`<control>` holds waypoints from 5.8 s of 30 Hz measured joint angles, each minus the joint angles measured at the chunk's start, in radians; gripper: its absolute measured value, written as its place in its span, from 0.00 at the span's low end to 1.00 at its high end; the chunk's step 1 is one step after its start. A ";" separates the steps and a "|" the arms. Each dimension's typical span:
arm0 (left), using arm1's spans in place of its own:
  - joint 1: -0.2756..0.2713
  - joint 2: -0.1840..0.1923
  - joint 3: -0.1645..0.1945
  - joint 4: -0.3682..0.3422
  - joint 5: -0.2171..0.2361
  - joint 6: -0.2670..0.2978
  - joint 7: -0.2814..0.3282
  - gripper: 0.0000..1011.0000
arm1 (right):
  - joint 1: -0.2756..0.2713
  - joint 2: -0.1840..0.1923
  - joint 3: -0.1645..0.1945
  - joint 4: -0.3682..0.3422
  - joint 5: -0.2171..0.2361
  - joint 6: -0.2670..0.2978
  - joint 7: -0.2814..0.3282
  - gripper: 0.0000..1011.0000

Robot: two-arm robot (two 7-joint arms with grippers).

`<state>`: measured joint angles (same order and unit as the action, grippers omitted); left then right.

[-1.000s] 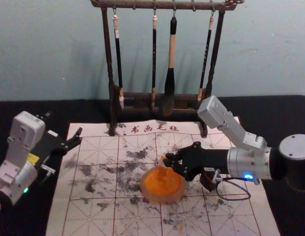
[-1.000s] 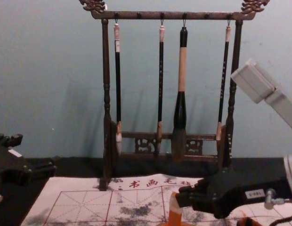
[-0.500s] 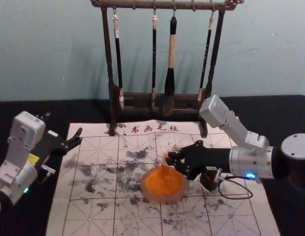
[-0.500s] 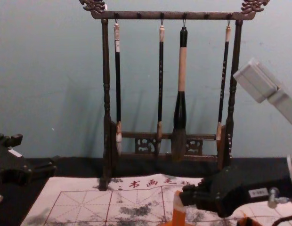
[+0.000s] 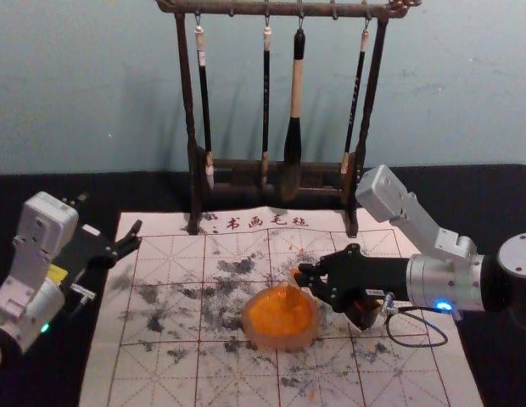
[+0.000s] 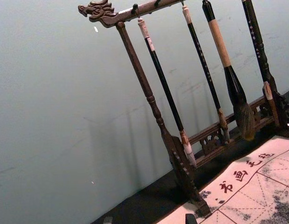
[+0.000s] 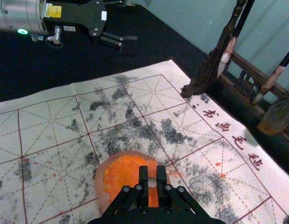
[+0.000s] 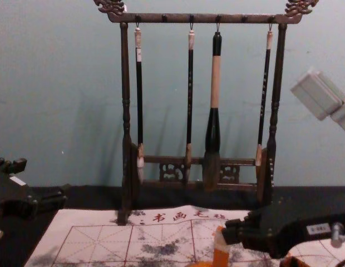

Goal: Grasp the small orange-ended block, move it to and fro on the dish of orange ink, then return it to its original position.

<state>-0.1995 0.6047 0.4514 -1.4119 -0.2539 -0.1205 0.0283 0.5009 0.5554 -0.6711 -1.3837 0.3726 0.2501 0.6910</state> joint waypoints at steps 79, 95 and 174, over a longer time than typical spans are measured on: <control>0.000 0.000 0.000 0.000 0.000 0.000 0.000 1.00 | 0.015 -0.026 -0.031 0.009 0.011 0.000 0.003 0.05; 0.000 0.000 0.000 0.000 0.000 0.000 0.000 1.00 | -0.007 0.004 -0.011 -0.022 0.008 0.003 -0.004 0.05; 0.000 0.000 0.000 0.000 0.000 0.000 0.000 1.00 | -0.001 -0.017 -0.014 0.003 0.009 0.002 -0.012 0.05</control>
<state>-0.1995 0.6047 0.4514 -1.4119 -0.2539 -0.1206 0.0283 0.5004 0.5384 -0.6849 -1.3808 0.3815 0.2516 0.6785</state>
